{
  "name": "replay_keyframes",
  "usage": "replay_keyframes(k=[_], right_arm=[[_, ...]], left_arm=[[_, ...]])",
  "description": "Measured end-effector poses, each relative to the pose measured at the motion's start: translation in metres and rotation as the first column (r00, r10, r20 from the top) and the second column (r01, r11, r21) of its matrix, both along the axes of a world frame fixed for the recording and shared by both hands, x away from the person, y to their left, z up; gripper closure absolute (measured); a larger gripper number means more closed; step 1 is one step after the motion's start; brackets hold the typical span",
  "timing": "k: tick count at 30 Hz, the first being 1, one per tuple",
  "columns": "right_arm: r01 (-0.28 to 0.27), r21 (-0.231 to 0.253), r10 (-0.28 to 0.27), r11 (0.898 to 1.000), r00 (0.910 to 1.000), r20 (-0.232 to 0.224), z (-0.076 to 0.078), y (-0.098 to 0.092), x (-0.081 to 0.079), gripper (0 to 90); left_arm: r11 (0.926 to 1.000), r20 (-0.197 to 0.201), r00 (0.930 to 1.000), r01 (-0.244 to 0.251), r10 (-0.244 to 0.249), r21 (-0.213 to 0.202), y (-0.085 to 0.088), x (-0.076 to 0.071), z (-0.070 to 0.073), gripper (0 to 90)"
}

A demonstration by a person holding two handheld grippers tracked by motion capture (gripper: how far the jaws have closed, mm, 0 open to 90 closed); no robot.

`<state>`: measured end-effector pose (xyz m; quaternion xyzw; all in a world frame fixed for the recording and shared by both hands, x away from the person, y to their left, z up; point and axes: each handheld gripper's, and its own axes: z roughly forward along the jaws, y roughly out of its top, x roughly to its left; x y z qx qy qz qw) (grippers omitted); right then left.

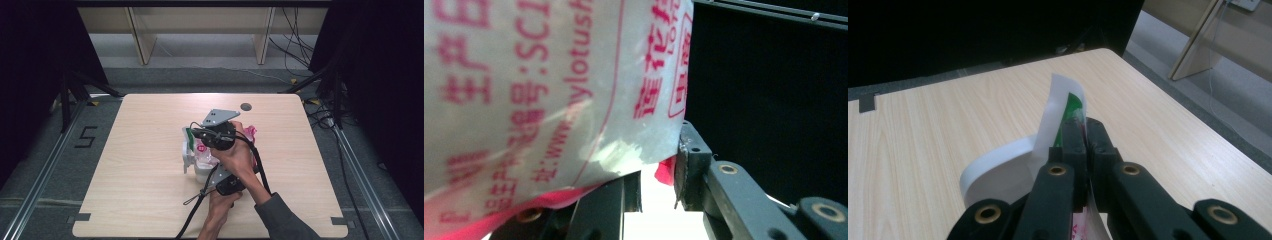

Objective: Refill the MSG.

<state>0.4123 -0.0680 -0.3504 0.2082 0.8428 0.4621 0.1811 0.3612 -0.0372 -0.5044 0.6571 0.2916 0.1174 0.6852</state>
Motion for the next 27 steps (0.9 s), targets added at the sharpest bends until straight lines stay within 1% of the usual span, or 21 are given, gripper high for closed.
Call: replay_keyframes(k=[1, 3, 4, 5, 6, 8, 9, 10, 11, 12, 13, 15, 17, 18, 19, 20, 22, 23, 24, 25, 27], right_arm=[[-0.008, -0.007, 0.008, 1.0, 1.0, 0.006, -0.0006, 0.0006, 0.0009, 90.0], [-0.003, -0.002, 0.003, 1.0, 1.0, 0.006, -0.0006, 0.0006, 0.002, 90.0], [-0.003, 0.004, 0.003, 1.0, 0.9999, 0.015, -0.0003, 0.0002, 0.0025, 90.0], [0.005, 0.01, -0.005, 1.0, 1.0, -0.004, 0.001, -0.0009, 0.001, 90.0], [0.002, 0.02, -0.002, 1.0, 0.9999, 0.01, 0.0014, -0.0014, 0.0009, 90.0], [-0.003, 0.021, 0.002, 1.0, 1.0, 0.004, 0.0036, -0.0032, -0.0006, 90.0], [-0.013, 0.017, 0.013, 1.0, 0.9998, 0.017, 0.0037, -0.0034, 0.0006, 90.0], [0.006, 0.022, -0.006, 1.0, 0.9999, 0.012, 0.0025, -0.0024, -0.0001, 90.0], [0.007, 0.013, -0.008, 1.0, 0.9999, 0.007, 0.0012, -0.001, 0.0001, 90.0], [0.002, -0.003, -0.002, 1.0, 1.0, 0.001, -0.0002, 0.0004, 0.0004, 90.0], [-0.002, -0.008, 0.002, 1.0, 0.9998, 0.018, -0.0014, 0.0014, 0.0016, 90.0], [-0.005, 0.005, 0.005, 1.0, 1.0, 0.008, -0.0006, 0.0008, 0.0015, 90.0], [-0.01, 0.01, 0.01, 1.0, 0.9999, 0.009, 0.0014, -0.0006, 0.0018, 90.0], [-0.008, 0.014, 0.007, 1.0, 0.9998, 0.018, 0.0006, -0.0003, 0.0023, 90.0], [-0.009, 0.0, 0.009, 1.0, 0.9999, 0.009, 0.0003, -0.0004, 0.0026, 90.0], [0.002, -0.002, -0.002, 1.0, 1.0, 0.005, -0.0017, 0.0009, 0.0029, 90.0], [0.009, 0.001, -0.009, 1.0, 0.9999, -0.009, -0.0047, 0.0025, 0.0032, 90.0], [0.003, 0.0, -0.003, 1.0, 1.0, 0.004, -0.0042, 0.0019, 0.0041, 90.0], [0.005, 0.002, -0.005, 1.0, 0.9999, -0.015, -0.0029, 0.001, 0.0029, 90.0], [0.008, 0.012, -0.008, 1.0, 1.0, -0.005, -0.0026, 0.0008, 0.0025, 90.0], [0.008, 0.016, -0.008, 1.0, 1.0, -0.005, -0.0011, -0.0005, 0.0015, 90.0]], left_arm=[[0.9997, -0.033, 0.9995, 0.006, -0.006, -0.023, -0.0017, -0.0017, -0.0002, 75.6], [0.9998, -0.032, 0.9995, 0.005, -0.006, -0.021, -0.0015, -0.0015, -0.0002, 75.6], [1.0, 0.001, 1.0, 0.003, -0.003, -0.002, 0.0005, 0.0001, 0.0, 75.6], [0.9994, -0.016, 0.9998, -0.01, 0.011, 0.034, 0.0026, -0.0022, 0.0019, 75.6], [0.9993, -0.01, 0.9999, -0.01, 0.01, 0.037, 0.003, -0.0018, 0.002, 75.6], [0.9985, -0.004, 1.0, -0.004, 0.004, 0.055, 0.0045, -0.0016, 0.0022, 75.6], [0.9994, -0.011, 0.9999, -0.007, 0.007, 0.035, 0.0028, -0.0019, 0.002, 75.6], [0.9991, -0.013, 0.9999, -0.008, 0.008, 0.041, 0.003, -0.0012, 0.0011, 75.6], [0.9997, -0.017, 0.9998, -0.006, 0.006, 0.025, 0.0022, -0.0013, 0.0007, 75.6], [1.0, -0.006, 1.0, -0.005, 0.005, 0.002, 0.0006, 0.0007, -0.0006, 75.6], [1.0, 0.001, 1.0, -0.007, 0.007, -0.004, 0.0005, 0.0015, -0.001, 75.6], [0.9999, 0.003, 0.9999, -0.012, 0.012, -0.001, 0.0014, 0.0015, -0.0008, 75.6], [1.0, 0.001, 1.0, 0.004, -0.004, -0.001, 0.0025, 0.001, -0.0006, 75.6], [0.9999, 0.001, 1.0, -0.009, 0.009, -0.005, 0.0007, 0.0011, -0.0009, 75.6], [0.9994, -0.035, 0.9994, -0.006, 0.005, -0.033, -0.0024, -0.001, -0.0014, 75.5], [0.9999, -0.035, 0.9993, 0.01, -0.01, -0.014, -0.0003, -0.001, -0.0012, 75.5], [0.9995, -0.035, 0.9994, -0.008, 0.007, -0.032, -0.0023, -0.0008, -0.0016, 75.4], [0.9995, -0.034, 0.9994, -0.009, 0.008, -0.031, -0.0021, -0.0008, -0.0015, 75.5], [0.9995, -0.032, 0.9994, -0.009, 0.008, -0.031, -0.0021, -0.0008, -0.0015, 75.5], [0.9997, -0.037, 0.9993, 0.006, -0.007, -0.023, -0.0008, -0.0013, -0.001, 75.5], [0.9999, -0.004, 0.9999, 0.01, -0.01, -0.008, 0.0008, -0.0002, -0.0008, 75.5]])
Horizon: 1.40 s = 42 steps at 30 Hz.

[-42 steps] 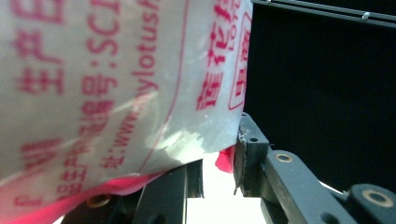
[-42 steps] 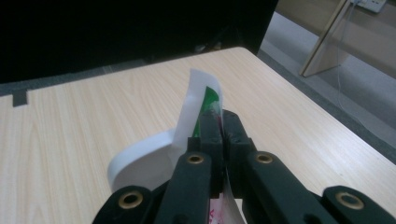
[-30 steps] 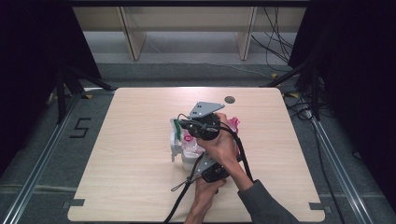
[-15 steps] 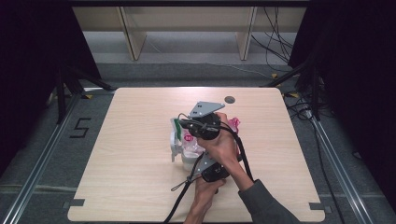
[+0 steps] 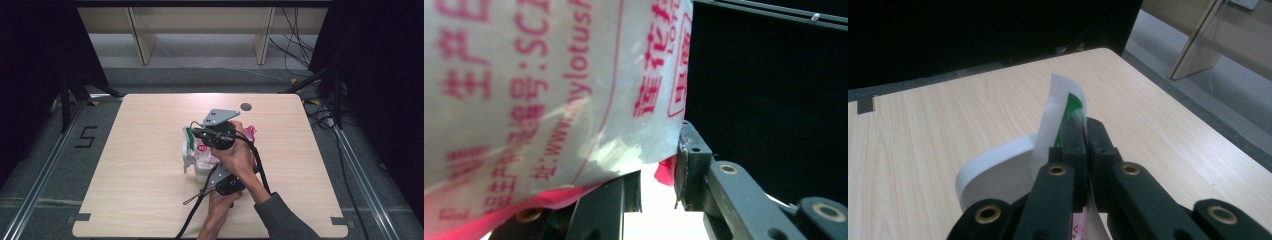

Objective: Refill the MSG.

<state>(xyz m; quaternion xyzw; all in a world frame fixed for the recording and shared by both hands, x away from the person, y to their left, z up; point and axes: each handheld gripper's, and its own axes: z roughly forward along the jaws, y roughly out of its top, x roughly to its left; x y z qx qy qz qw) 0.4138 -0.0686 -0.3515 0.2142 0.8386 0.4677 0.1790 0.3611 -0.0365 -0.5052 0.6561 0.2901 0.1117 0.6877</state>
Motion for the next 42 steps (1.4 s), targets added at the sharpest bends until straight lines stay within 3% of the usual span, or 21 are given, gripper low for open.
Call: replay_keyframes(k=[1, 3, 6, 8, 11, 13, 15, 16, 21, 23, 24, 25, 28, 29, 30, 32, 35, 36, 37, 41, 42], right_arm=[[-0.01, -0.007, 0.01, 1.0, 0.9999, 0.005, 0.001, -0.001, 0.001, 90.0], [0.0, 0.003, 0.0, 1.0, 1.0, 0.008, 0.0, -0.001, 0.0, 90.0], [-0.003, 0.007, 0.003, 1.0, 1.0, 0.006, 0.0, -0.003, 0.001, 90.0], [-0.016, 0.01, 0.015, 1.0, 0.9997, 0.019, 0.002, -0.004, 0.001, 90.0], [-0.006, 0.029, 0.006, 1.0, 0.9998, 0.017, 0.004, -0.008, -0.001, 90.0], [-0.019, 0.04, 0.018, 0.999, 0.9995, 0.025, 0.005, -0.011, -0.001, 90.0], [-0.022, 0.047, 0.022, 0.999, 0.9997, 0.012, 0.006, -0.015, -0.002, 90.0], [-0.023, 0.066, 0.022, 0.998, 0.9996, 0.017, 0.006, -0.015, -0.003, 90.0], [-0.028, 0.102, 0.026, 0.994, 0.9996, 0.013, 0.007, -0.027, -0.003, 90.0], [-0.016, 0.126, 0.013, 0.992, 0.9996, 0.027, 0.008, -0.031, -0.003, 90.0], [-0.008, 0.145, 0.01, 0.989, 0.9999, -0.011, 0.009, -0.033, -0.005, 90.0], [-0.001, 0.151, 0.001, 0.989, 1.0, 0.003, 0.01, -0.036, -0.005, 90.0], [-0.014, 0.166, 0.01, 0.986, 0.9996, 0.026, 0.013, -0.043, -0.006, 90.0], [-0.005, 0.183, 0.007, 0.983, 1.0, -0.007, 0.014, -0.044, -0.008, 90.0], [0.001, 0.173, -0.004, 0.985, 0.9999, 0.017, 0.015, -0.047, -0.008, 90.0], [-0.005, 0.171, 0.001, 0.985, 0.9998, 0.02, 0.017, -0.05, -0.01, 90.0], [-0.002, 0.173, 0.0, 0.985, 0.9999, 0.014, 0.018, -0.055, -0.012, 90.0], [-0.005, 0.18, -0.003, 0.984, 0.9989, 0.048, 0.018, -0.056, -0.011, 90.0], [0.005, 0.179, -0.006, 0.984, 1.0, 0.002, 0.018, -0.058, -0.014, 90.0], [-0.017, 0.2, 0.012, 0.98, 0.9995, 0.028, 0.02, -0.066, -0.015, 90.0], [0.005, 0.201, -0.005, 0.98, 1.0, -0.004, 0.021, -0.069, -0.018, 90.0]], left_arm=[[0.999, -0.017, 0.9997, -0.017, 0.018, 0.042, 0.002, -0.002, 0.002, 75.5], [0.9997, -0.013, 0.9998, -0.013, 0.014, 0.019, 0.0, -0.001, 0.001, 75.5], [0.9983, -0.013, 0.9998, -0.015, 0.016, 0.057, 0.002, -0.002, 0.001, 75.5], [0.9995, 0.001, 0.9999, -0.012, 0.012, 0.03, 0.001, 0.0, 0.0, 75.5], [0.9953, -0.008, 0.9979, -0.063, 0.064, 0.074, 0.0, -0.003, 0.0, 75.5], [0.9896, -0.017, 0.9979, -0.059, 0.062, 0.131, 0.003, -0.005, 0.001, 75.5], [0.9906, 0.002, 0.9981, -0.062, 0.062, 0.122, 0.001, -0.004, -0.001, 75.5], [0.9866, 0.0, 0.9979, -0.064, 0.065, 0.15, 0.002, -0.005, 0.0, 75.4], [0.9809, -0.015, 0.9977, -0.063, 0.066, 0.184, 0.004, -0.005, -0.002, 74.5], [0.9802, -0.021, 0.9978, -0.057, 0.062, 0.189, 0.005, -0.005, -0.002, 74.1], [0.9802, -0.023, 0.9982, -0.051, 0.056, 0.191, 0.005, -0.005, -0.002, 74.1], [0.9875, -0.038, 0.9973, -0.057, 0.063, 0.147, 0.003, -0.006, -0.003, 74.0], [0.9857, -0.04, 0.9973, -0.054, 0.061, 0.16, 0.003, -0.006, -0.003, 73.7], [0.9859, -0.041, 0.9973, -0.054, 0.061, 0.158, 0.003, -0.007, -0.003, 73.5], [0.9861, -0.04, 0.9973, -0.055, 0.062, 0.157, 0.003, -0.007, -0.003, 73.5], [0.9834, -0.036, 0.9976, -0.051, 0.058, 0.174, 0.003, -0.007, -0.004, 73.4], [0.9858, -0.045, 0.9975, -0.047, 0.055, 0.161, 0.002, -0.007, -0.004, 73.2], [0.9853, -0.047, 0.9974, -0.046, 0.055, 0.165, 0.002, -0.007, -0.004, 73.2], [0.9836, -0.046, 0.9976, -0.044, 0.052, 0.175, 0.002, -0.007, -0.005, 73.1], [0.9834, -0.051, 0.9976, -0.038, 0.047, 0.178, 0.001, -0.007, -0.005, 71.0], [0.9828, -0.049, 0.9978, -0.036, 0.046, 0.181, 0.001, -0.007, -0.005, 71.0]])
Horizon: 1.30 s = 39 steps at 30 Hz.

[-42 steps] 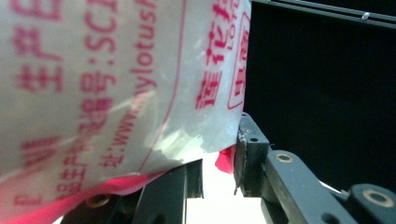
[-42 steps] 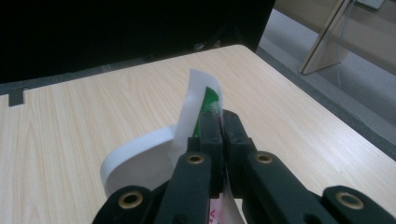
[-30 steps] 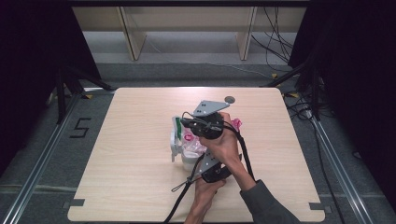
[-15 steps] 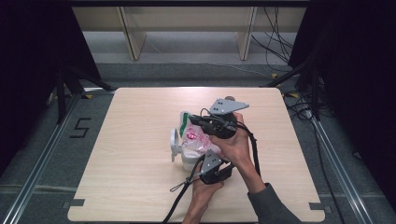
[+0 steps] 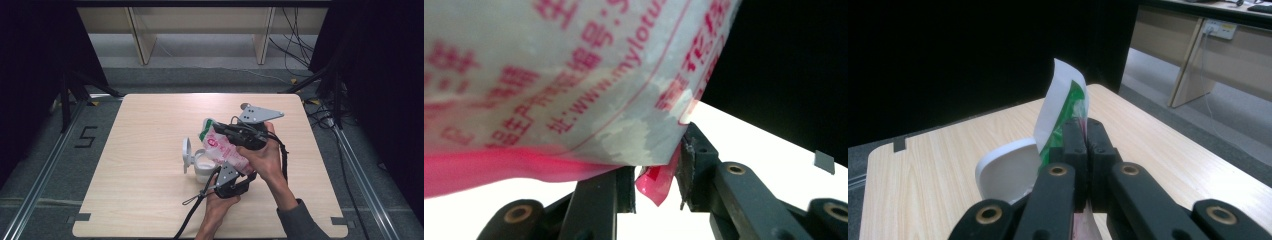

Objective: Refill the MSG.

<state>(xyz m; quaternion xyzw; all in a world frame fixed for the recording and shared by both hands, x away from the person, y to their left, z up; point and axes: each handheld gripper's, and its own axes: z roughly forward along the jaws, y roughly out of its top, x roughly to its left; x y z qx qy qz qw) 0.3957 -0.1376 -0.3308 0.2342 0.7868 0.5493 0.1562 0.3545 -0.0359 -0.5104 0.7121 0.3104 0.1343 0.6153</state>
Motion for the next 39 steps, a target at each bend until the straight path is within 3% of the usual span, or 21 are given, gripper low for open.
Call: replay_keyframes(k=[1, 3, 4, 6, 7, 10, 11, 14, 16, 18, 20, 22, 23, 29, 31, 32, 33, 36, 37, 38, 39], right_arm=[[0.004, -0.006, -0.004, 1.0, 0.9992, 0.039, 0.001, -0.003, 0.001, 90.0], [-0.005, 0.0, 0.005, 1.0, 0.9996, 0.029, 0.001, -0.008, 0.0, 90.0], [0.003, 0.012, -0.004, 1.0, 0.9987, 0.051, 0.001, -0.011, 0.001, 90.0], [0.013, 0.017, -0.013, 1.0, 0.9999, 0.011, 0.002, -0.016, -0.003, 90.0], [0.012, 0.018, -0.012, 1.0, 0.9991, 0.04, 0.002, -0.018, -0.003, 90.0], [0.027, 0.032, -0.028, 0.999, 0.9996, 0.01, 0.002, -0.03, -0.008, 90.0], [0.025, 0.051, -0.027, 0.998, 0.9988, 0.041, 0.001, -0.034, -0.006, 90.0], [0.047, 0.054, -0.048, 0.997, 0.9987, 0.013, 0.001, -0.046, -0.009, 90.0], [0.034, 0.074, -0.037, 0.997, 0.9987, 0.036, -0.001, -0.053, -0.008, 90.0], [0.046, 0.083, -0.047, 0.995, 0.9989, 0.007, -0.002, -0.059, -0.01, 90.0], [0.048, 0.092, -0.049, 0.995, 0.9987, 0.014, -0.004, -0.066, -0.01, 90.0], [0.048, 0.111, -0.049, 0.993, 0.9988, 0.004, -0.005, -0.071, -0.01, 90.0], [0.058, 0.123, -0.057, 0.991, 0.9983, -0.009, -0.004, -0.075, -0.012, 90.0], [0.055, 0.153, -0.057, 0.987, 0.9983, 0.009, -0.005, -0.086, -0.015, 90.0], [0.068, 0.157, -0.068, 0.985, 0.9977, -0.001, -0.006, -0.089, -0.016, 90.0], [0.066, 0.15, -0.072, 0.986, 0.9967, 0.037, -0.007, -0.092, -0.014, 90.0], [0.066, 0.15, -0.072, 0.986, 0.9967, 0.037, -0.007, -0.092, -0.014, 90.0], [0.077, 0.153, -0.079, 0.985, 0.9968, 0.008, -0.008, -0.093, -0.017, 90.0], [0.073, 0.153, -0.079, 0.985, 0.9964, 0.031, -0.009, -0.093, -0.015, 90.0], [0.079, 0.162, -0.078, 0.984, 0.9969, -0.013, -0.01, -0.092, -0.018, 90.0], [0.079, 0.152, -0.078, 0.985, 0.9969, -0.009, -0.011, -0.093, -0.017, 90.0]], left_arm=[[1.0, -0.005, 1.0, -0.001, 0.001, 0.0, -0.001, 0.0, 0.0, 71.0], [1.0, -0.005, 1.0, 0.005, -0.005, 0.003, -0.002, -0.001, 0.0, 70.3], [0.9999, -0.007, 0.9999, 0.012, -0.012, 0.004, -0.002, -0.001, 0.0, 69.6], [0.9998, -0.008, 0.9998, 0.016, -0.016, 0.013, -0.003, -0.001, 0.0, 68.5], [0.9997, -0.008, 0.9999, 0.014, -0.014, 0.02, -0.003, -0.001, 0.0, 68.1], [0.9991, -0.022, 0.9997, 0.013, -0.012, 0.041, -0.003, -0.002, 0.0, 65.1], [0.9988, -0.026, 0.9996, 0.015, -0.014, 0.047, -0.004, -0.002, 0.0, 65.1], [0.9984, -0.036, 0.9989, 0.03, -0.029, 0.048, -0.005, -0.001, -0.001, 63.6], [0.9978, -0.043, 0.9989, 0.023, -0.021, 0.063, -0.007, -0.003, -0.001, 63.2], [0.9968, -0.043, 0.9984, 0.039, -0.036, 0.07, -0.009, -0.002, -0.002, 63.0], [0.9968, -0.066, 0.9974, 0.034, -0.029, 0.072, -0.011, -0.005, -0.002, 60.7], [0.9946, -0.043, 0.9985, 0.038, -0.034, 0.097, -0.012, -0.006, 0.001, 59.8], [0.9949, -0.045, 0.9986, 0.031, -0.027, 0.096, -0.012, -0.007, 0.001, 59.3], [0.996, -0.064, 0.9971, 0.045, -0.04, 0.077, -0.012, -0.006, 0.0, 57.3], [0.9949, -0.073, 0.997, 0.033, -0.026, 0.095, -0.012, -0.007, 0.0, 57.1], [0.9941, -0.073, 0.9969, 0.039, -0.032, 0.101, -0.011, -0.007, 0.0, 57.2], [0.9944, -0.076, 0.9967, 0.037, -0.03, 0.099, -0.011, -0.007, 0.0, 57.2], [0.995, -0.09, 0.9954, 0.041, -0.033, 0.091, -0.011, -0.006, -0.001, 55.9], [0.9953, -0.094, 0.9948, 0.048, -0.04, 0.084, -0.01, -0.005, -0.002, 55.9], [0.9952, -0.102, 0.994, 0.05, -0.041, 0.084, -0.009, -0.005, -0.002, 55.9], [0.9953, -0.11, 0.9933, 0.044, -0.035, 0.086, -0.008, -0.006, -0.002, 55.4]])
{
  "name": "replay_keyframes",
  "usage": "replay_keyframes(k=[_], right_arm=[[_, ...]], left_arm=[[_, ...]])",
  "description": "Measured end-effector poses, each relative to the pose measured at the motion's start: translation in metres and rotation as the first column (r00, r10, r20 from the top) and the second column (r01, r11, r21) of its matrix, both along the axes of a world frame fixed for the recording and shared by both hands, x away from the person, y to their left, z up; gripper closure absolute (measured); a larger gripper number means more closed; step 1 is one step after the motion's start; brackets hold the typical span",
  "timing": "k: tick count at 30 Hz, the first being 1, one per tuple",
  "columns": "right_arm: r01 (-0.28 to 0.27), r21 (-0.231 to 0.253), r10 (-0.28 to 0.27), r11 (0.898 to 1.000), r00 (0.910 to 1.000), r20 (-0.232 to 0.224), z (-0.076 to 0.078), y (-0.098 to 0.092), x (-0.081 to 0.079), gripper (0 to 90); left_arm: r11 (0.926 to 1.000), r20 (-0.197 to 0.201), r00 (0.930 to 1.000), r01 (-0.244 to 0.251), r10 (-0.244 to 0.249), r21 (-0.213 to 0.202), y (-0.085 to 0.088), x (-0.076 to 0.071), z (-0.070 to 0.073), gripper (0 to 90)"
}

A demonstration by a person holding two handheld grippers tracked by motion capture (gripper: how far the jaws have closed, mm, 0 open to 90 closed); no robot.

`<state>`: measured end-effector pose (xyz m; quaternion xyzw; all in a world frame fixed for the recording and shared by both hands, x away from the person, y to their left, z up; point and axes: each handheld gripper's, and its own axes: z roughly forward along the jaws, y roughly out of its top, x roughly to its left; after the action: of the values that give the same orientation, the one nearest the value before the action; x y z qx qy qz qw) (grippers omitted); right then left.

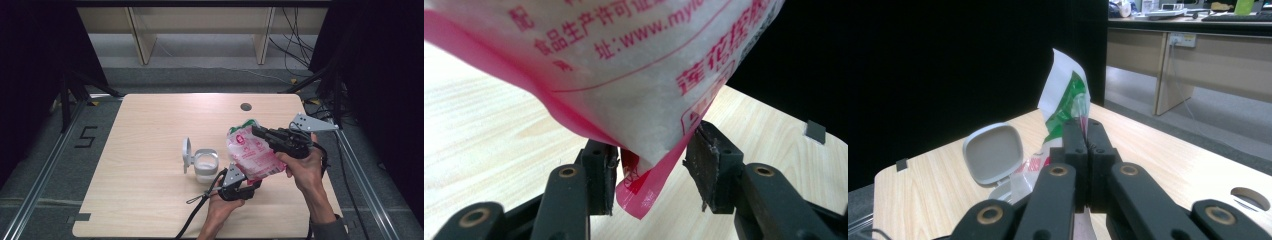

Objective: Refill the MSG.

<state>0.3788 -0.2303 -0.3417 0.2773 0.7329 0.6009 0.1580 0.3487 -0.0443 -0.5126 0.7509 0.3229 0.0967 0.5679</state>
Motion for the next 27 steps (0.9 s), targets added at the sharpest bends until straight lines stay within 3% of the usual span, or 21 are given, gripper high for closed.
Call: replay_keyframes(k=[1, 3, 5, 7, 8, 10, 13, 20, 24, 26, 27], right_arm=[[-0.001, -0.007, 0.001, 1.0, 0.9999, 0.016, -0.001, 0.0, 0.001, 90.0], [0.003, 0.006, -0.002, 1.0, 0.9999, -0.012, -0.003, 0.0, 0.0, 90.0], [-0.004, -0.004, 0.004, 1.0, 1.0, 0.003, -0.004, 0.0, 0.001, 90.0], [0.009, -0.016, -0.009, 1.0, 0.9999, 0.004, -0.005, 0.0, 0.001, 90.0], [0.005, -0.006, -0.005, 1.0, 1.0, -0.006, -0.006, 0.001, 0.0, 90.0], [0.008, -0.013, -0.008, 1.0, 0.9999, -0.012, -0.007, 0.001, 0.001, 90.0], [0.018, -0.017, -0.018, 1.0, 0.9998, -0.01, -0.01, 0.0, 0.001, 90.0], [0.06, -0.069, -0.06, 0.996, 0.9981, -0.007, -0.018, -0.005, 0.005, 90.0], [0.066, -0.059, -0.069, 0.996, 0.9965, -0.048, -0.026, -0.007, 0.008, 90.0], [0.07, -0.072, -0.072, 0.995, 0.997, -0.027, -0.027, -0.007, 0.01, 90.0], [0.059, -0.065, -0.061, 0.996, 0.9975, -0.037, -0.028, -0.007, 0.01, 90.0]], left_arm=[[1.0, -0.005, 1.0, -0.005, 0.005, 0.006, 0.001, 0.0, 0.0, 55.0], [1.0, -0.008, 1.0, -0.001, 0.001, -0.003, 0.001, 0.0, -0.001, 53.9], [1.0, -0.015, 0.9999, -0.002, 0.003, 0.002, 0.002, 0.0, -0.002, 53.6], [0.9997, -0.037, 0.9993, 0.006, -0.007, -0.023, 0.003, 0.001, -0.003, 51.5], [0.9997, -0.055, 0.9984, -0.012, 0.011, -0.021, 0.004, 0.0, -0.003, 49.5], [0.9989, -0.053, 0.9986, 0.006, -0.008, -0.047, 0.006, 0.001, -0.003, 48.6], [0.9971, -0.065, 0.9977, -0.024, 0.019, -0.072, 0.007, 0.0, -0.003, 48.1], [0.9979, -0.072, 0.9973, -0.021, 0.017, -0.061, 0.013, -0.003, -0.005, 44.7], [0.9989, -0.056, 0.9984, -0.013, 0.01, -0.046, 0.019, -0.011, -0.002, 43.4], [0.9985, -0.051, 0.9987, -0.011, 0.008, -0.053, 0.022, -0.015, -0.002, 42.7], [0.9986, -0.056, 0.9984, -0.012, 0.009, -0.052, 0.024, -0.016, -0.003, 42.0]])
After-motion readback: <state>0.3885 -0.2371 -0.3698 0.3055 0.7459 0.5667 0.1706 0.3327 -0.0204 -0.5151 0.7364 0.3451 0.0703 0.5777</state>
